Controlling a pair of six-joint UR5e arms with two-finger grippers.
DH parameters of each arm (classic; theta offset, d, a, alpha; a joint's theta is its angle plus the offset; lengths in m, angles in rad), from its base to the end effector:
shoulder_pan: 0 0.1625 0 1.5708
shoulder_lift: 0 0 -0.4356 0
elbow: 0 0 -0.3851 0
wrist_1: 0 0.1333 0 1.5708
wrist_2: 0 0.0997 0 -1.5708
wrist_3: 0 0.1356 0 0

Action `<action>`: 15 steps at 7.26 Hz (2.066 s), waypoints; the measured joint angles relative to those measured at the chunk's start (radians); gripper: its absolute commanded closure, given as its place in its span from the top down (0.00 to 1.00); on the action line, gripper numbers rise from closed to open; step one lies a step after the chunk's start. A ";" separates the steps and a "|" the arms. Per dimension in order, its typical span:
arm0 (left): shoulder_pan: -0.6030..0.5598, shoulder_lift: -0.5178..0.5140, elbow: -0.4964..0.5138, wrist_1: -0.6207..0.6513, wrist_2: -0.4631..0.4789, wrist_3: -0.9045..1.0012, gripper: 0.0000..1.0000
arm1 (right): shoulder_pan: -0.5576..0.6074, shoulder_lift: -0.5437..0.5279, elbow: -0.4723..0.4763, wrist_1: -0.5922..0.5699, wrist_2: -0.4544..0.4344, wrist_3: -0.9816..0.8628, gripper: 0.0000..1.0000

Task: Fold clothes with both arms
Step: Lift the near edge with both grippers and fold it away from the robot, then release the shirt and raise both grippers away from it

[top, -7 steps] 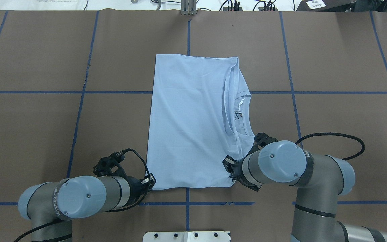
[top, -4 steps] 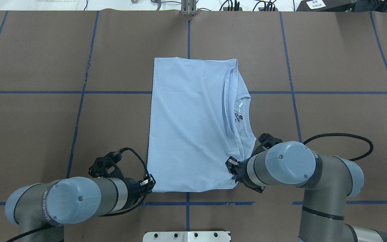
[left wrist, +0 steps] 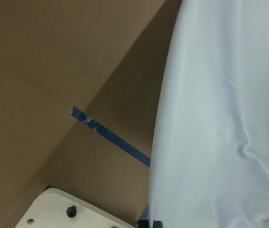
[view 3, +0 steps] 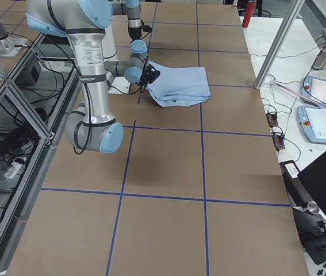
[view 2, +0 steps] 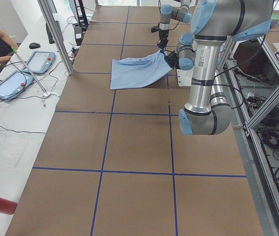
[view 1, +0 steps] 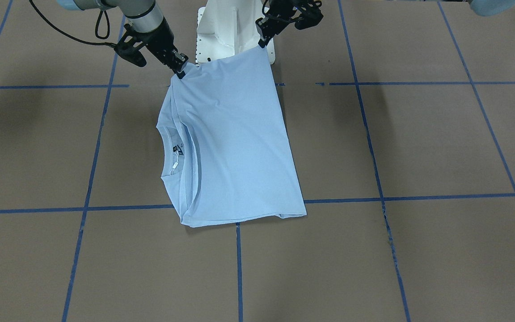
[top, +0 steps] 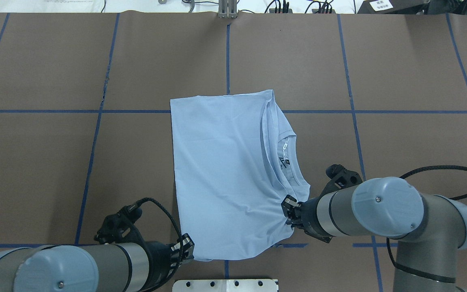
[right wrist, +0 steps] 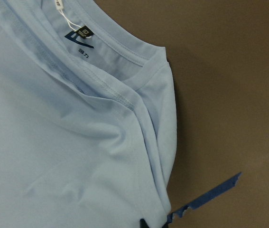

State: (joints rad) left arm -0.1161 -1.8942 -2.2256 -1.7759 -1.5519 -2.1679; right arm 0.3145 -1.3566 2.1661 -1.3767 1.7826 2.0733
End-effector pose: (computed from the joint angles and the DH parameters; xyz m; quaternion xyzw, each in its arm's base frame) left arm 0.4975 -0.1948 0.2150 -0.1252 0.5435 -0.2947 0.7759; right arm -0.4655 -0.2616 0.2965 -0.1372 -0.4675 0.2996 0.8203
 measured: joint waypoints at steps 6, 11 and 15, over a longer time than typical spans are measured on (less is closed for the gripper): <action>-0.399 -0.168 0.247 -0.042 -0.006 0.349 0.00 | 0.386 0.307 -0.348 0.004 0.210 -0.006 0.00; -0.469 -0.182 0.382 -0.090 -0.002 0.581 0.00 | 0.426 0.501 -0.618 0.028 0.214 -0.020 0.30; -0.590 -0.302 0.806 -0.393 0.002 0.742 0.46 | 0.481 0.644 -1.003 0.247 0.218 -0.208 1.00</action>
State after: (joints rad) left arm -0.7058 -2.1957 -1.4195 -2.1686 -1.5500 -1.4262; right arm 0.7960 -0.7123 1.1630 -1.1300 2.0003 1.8650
